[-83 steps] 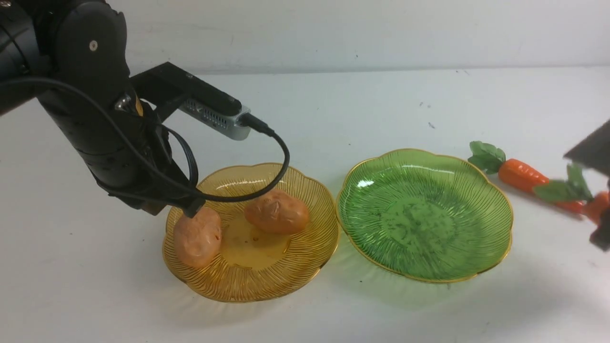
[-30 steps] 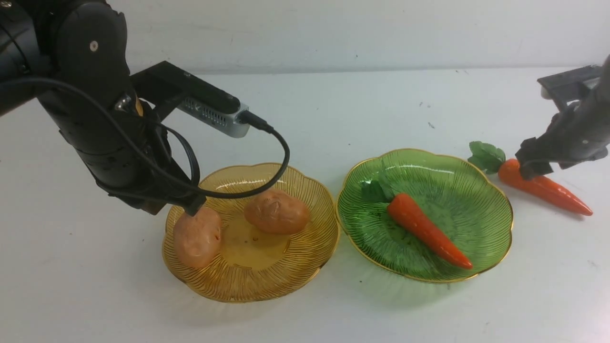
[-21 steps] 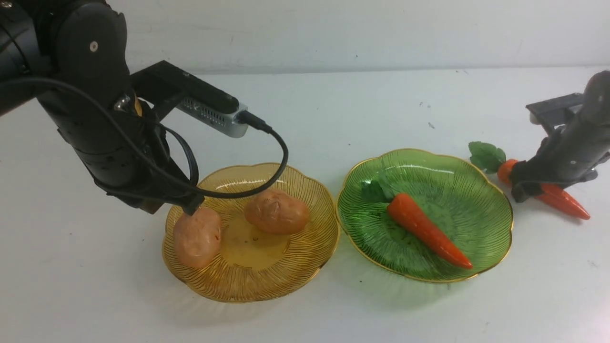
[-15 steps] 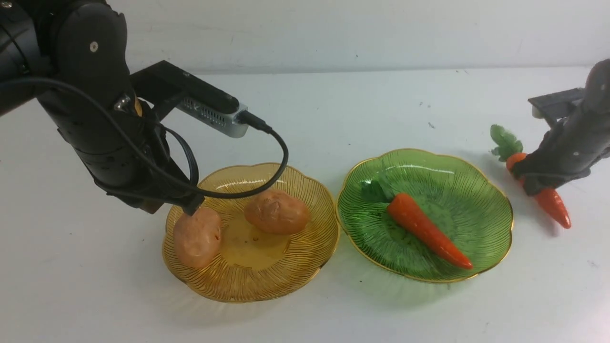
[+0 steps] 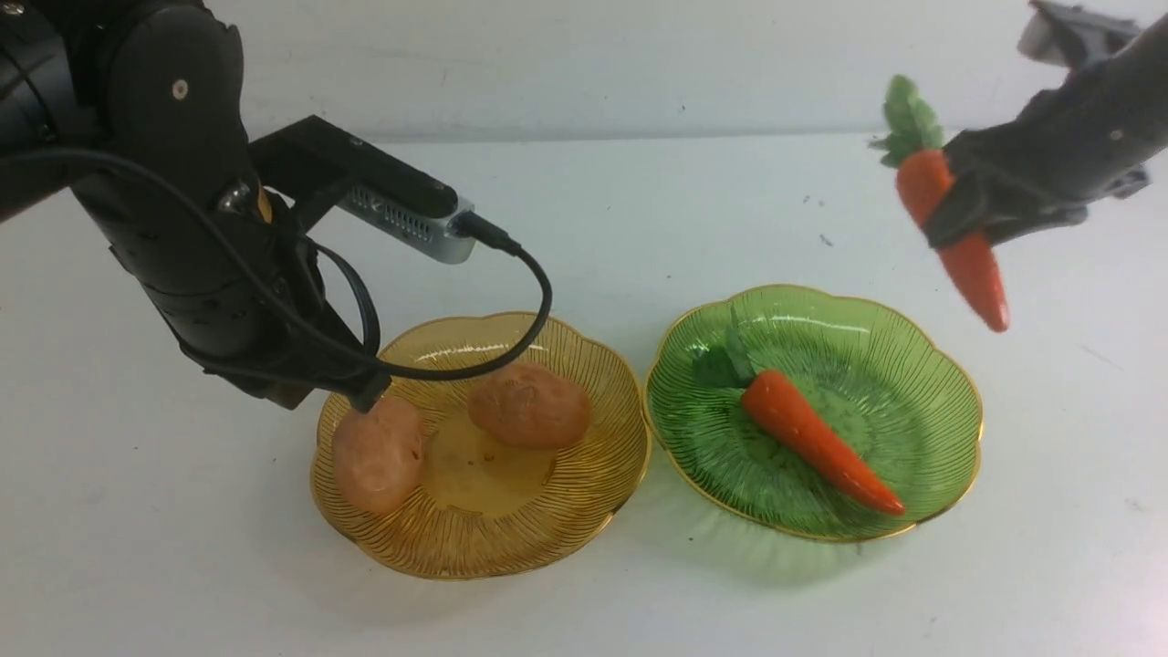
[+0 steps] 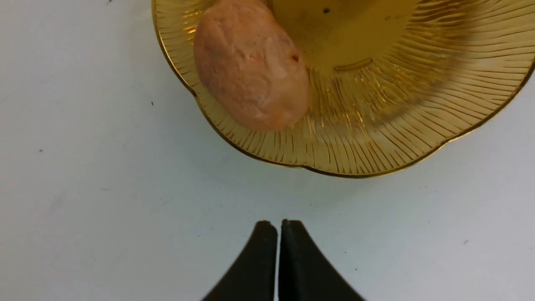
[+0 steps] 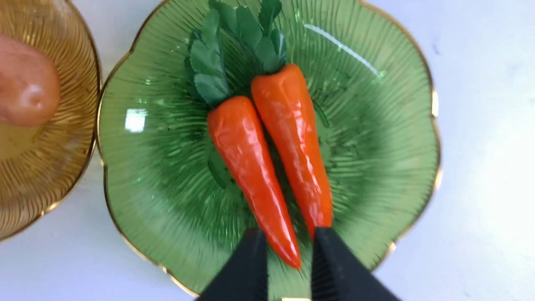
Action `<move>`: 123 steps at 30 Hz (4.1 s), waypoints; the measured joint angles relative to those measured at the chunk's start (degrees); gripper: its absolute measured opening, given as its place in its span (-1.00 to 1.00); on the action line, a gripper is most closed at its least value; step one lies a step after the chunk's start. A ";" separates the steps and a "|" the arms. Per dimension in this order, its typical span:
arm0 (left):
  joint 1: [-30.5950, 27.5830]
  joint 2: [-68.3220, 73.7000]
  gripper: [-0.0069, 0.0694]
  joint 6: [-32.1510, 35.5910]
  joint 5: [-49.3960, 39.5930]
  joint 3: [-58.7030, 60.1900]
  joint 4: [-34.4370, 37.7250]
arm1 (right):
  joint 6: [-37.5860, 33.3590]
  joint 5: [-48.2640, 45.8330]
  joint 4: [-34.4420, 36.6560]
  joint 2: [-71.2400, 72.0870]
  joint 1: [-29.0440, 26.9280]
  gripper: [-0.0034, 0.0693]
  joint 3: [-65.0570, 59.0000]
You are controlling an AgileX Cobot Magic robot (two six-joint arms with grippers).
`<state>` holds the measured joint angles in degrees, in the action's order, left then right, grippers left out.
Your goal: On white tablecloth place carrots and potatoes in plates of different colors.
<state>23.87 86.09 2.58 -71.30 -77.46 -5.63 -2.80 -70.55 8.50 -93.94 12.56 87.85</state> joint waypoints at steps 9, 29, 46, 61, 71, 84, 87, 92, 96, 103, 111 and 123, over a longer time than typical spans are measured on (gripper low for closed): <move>0.00 0.00 -0.83 0.00 0.00 0.00 0.05 | 3.59 11.11 -5.13 32.84 0.01 -0.95 -29.37; 0.00 0.00 -0.83 -0.27 0.00 0.00 -0.19 | 4.86 51.90 -6.91 67.80 0.01 -0.95 -60.72; 0.00 0.00 -0.83 -2.22 0.00 0.00 -0.21 | 4.86 54.02 -7.19 79.80 -2.78 -0.95 -72.82; 0.00 -3.41 -0.83 -2.24 0.00 0.11 -0.26 | 4.86 46.71 -8.50 94.47 -9.82 -0.95 -89.12; 0.00 -20.20 -0.83 -2.58 -0.06 2.81 -0.27 | 4.86 47.32 -8.50 94.47 -9.82 -0.95 -89.18; 0.00 -46.63 -0.83 -4.83 30.16 32.08 4.62 | 4.86 47.32 -8.50 94.47 -9.82 -0.95 -89.23; 0.00 -50.45 -0.83 -6.80 34.96 36.18 5.63 | 4.86 47.32 -8.50 94.47 -9.82 -0.95 -89.23; 0.00 -53.16 -0.83 -7.50 36.16 39.60 6.36 | 4.86 47.32 -8.50 94.47 -9.82 -0.95 -89.23; 0.00 -53.69 -0.83 -7.64 33.73 40.22 6.48 | 4.86 47.32 -8.50 94.47 -9.82 -0.95 -89.23; 0.00 -53.74 -0.83 -7.64 34.48 42.38 6.07 | 4.86 47.33 -8.50 94.47 -9.82 -0.95 -89.23; -6.58 -63.86 -0.83 -7.64 41.25 57.59 4.85 | 4.86 47.33 -8.50 94.47 -9.82 -0.95 -89.23; -19.46 -85.75 -0.83 -7.01 47.79 73.98 4.95 | 4.86 47.38 -8.50 94.47 -9.86 -0.95 -89.23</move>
<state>4.42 0.34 -4.43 -23.51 -3.48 -0.68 2.06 -23.17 0.00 0.53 2.70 -1.38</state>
